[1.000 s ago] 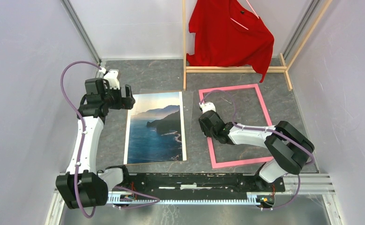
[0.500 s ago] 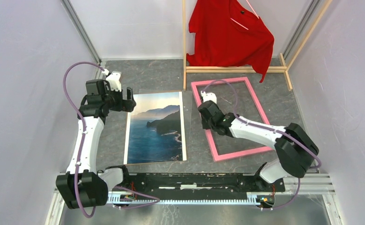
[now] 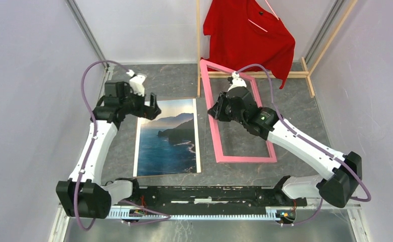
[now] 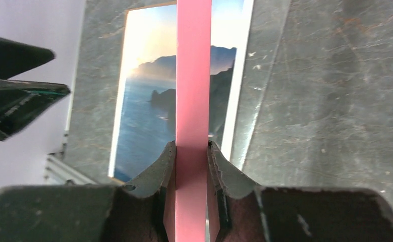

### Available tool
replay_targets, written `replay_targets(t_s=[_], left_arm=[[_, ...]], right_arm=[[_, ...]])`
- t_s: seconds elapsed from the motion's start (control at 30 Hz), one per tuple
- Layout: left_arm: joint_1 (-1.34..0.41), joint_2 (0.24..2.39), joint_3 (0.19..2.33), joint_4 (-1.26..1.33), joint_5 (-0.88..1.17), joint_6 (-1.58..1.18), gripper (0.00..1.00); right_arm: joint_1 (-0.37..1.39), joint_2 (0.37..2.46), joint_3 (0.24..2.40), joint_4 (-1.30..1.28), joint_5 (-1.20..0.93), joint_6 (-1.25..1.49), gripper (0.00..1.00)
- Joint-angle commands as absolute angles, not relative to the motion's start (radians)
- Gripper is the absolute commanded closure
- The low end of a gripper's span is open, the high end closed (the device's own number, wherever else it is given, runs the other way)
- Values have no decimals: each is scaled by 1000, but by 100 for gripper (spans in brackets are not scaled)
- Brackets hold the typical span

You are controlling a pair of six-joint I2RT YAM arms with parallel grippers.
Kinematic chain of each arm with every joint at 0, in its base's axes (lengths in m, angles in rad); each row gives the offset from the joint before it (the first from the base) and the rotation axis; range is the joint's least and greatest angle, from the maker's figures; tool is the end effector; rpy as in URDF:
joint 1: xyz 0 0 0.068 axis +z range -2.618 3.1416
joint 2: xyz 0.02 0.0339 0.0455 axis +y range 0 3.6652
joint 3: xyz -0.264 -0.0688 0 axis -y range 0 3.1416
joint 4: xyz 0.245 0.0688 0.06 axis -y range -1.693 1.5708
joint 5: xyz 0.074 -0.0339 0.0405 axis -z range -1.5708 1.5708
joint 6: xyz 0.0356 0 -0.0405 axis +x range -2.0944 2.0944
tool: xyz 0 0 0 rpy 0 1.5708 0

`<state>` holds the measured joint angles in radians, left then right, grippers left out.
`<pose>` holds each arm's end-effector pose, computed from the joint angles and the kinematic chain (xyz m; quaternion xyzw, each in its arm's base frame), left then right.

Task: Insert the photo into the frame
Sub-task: Turn over the photo frame at the center of the board.

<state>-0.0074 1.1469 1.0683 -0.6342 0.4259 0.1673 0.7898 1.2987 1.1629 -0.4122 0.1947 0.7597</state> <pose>0.2408 -0.0165 0.3251 0.1651 0.8778 -0.1591 0.4206 0.2111 0.2032 0.3373 0.0345 0.8686 0.2802 0.4074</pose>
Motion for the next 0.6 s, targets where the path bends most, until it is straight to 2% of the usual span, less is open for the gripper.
replay_targets(t_s=[0.0,0.23,0.57], left_arm=[[-171,1179,1193,-619,415,107,0],[-270,1232,1255,-483,381,-51,0],[-412,1340,1393,-528,278,-65,0]], right_arm=[[745,1257,1252,-420,50,850,100],[635,1232,1194,-326,-242,1023,100],[587,1191,1139,-125,-401,1210,100]])
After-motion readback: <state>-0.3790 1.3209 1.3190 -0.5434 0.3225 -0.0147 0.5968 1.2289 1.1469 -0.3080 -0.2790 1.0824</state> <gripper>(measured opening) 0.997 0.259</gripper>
